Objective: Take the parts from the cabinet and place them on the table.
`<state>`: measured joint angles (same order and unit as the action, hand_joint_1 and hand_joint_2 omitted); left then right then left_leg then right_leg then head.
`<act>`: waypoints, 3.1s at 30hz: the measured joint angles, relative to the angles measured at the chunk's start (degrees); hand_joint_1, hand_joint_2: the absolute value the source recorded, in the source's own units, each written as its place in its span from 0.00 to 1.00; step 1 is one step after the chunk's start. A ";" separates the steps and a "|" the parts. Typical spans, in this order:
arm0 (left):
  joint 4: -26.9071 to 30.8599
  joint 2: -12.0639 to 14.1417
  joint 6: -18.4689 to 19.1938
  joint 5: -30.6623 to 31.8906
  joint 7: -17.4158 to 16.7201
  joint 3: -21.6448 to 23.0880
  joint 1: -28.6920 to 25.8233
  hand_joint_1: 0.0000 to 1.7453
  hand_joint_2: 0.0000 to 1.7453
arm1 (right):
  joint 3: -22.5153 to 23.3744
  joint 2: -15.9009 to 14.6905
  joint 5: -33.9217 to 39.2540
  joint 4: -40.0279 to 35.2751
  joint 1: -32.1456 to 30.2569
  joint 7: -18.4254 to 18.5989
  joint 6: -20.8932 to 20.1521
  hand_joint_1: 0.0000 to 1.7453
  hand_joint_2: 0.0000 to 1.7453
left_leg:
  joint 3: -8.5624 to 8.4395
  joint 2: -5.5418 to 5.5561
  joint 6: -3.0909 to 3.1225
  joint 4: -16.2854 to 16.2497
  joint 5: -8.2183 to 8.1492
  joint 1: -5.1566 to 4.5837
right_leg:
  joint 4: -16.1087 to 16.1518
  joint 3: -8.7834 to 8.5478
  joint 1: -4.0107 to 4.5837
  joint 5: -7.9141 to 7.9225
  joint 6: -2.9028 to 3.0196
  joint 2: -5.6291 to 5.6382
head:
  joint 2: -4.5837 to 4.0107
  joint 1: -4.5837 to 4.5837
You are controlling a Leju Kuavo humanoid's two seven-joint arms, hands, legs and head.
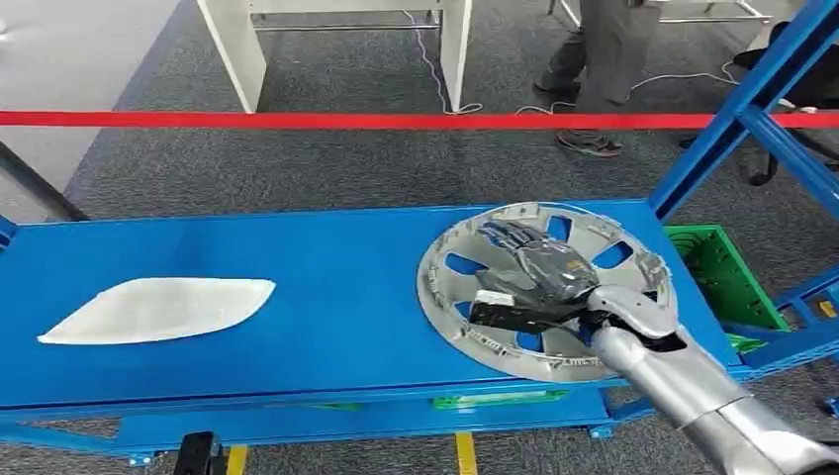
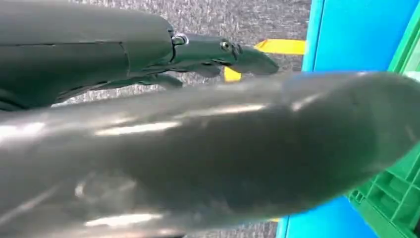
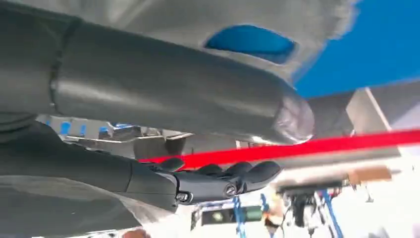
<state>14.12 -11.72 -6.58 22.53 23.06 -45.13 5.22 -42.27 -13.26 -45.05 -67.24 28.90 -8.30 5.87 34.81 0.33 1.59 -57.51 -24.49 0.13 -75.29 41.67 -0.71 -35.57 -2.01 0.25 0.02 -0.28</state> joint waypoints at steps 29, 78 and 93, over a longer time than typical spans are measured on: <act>-0.15 -0.92 -2.01 -0.59 1.97 -0.81 -1.37 0.00 0.00 | 3.67 10.07 -4.08 -16.35 -20.02 0.17 19.62 0.00 1.00 | -1.48 -0.20 -0.15 0.13 -1.40 0.05 | 3.67 -2.09 0.06 0.27 0.32 -0.16 | 0.00 -0.13; -0.15 -0.39 -1.24 0.52 1.99 -1.70 -1.74 0.00 0.00 | 7.50 10.66 -3.34 -15.89 -24.21 1.22 18.04 0.00 0.00 | 3.26 -0.21 -3.31 -15.49 -9.27 0.17 | 17.28 -8.15 0.22 8.58 2.97 -0.58 | 0.00 0.31; -0.17 -0.33 -1.62 0.76 1.73 -1.81 -1.39 0.00 0.00 | 9.20 10.12 -3.86 -15.84 -25.29 1.74 18.11 0.00 0.00 | -1.96 -0.48 0.40 1.02 -1.19 -0.34 | 1.65 -2.31 0.05 0.78 -0.10 -0.36 | 0.00 -0.04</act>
<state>13.94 -12.04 -8.20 23.30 24.79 -46.95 3.82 -33.07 -3.15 -48.91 -83.08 3.61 -6.56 23.98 32.85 -0.15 1.98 -56.49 -25.68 -0.21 -73.65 39.36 -0.66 -34.79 -2.11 -0.11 0.02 -0.33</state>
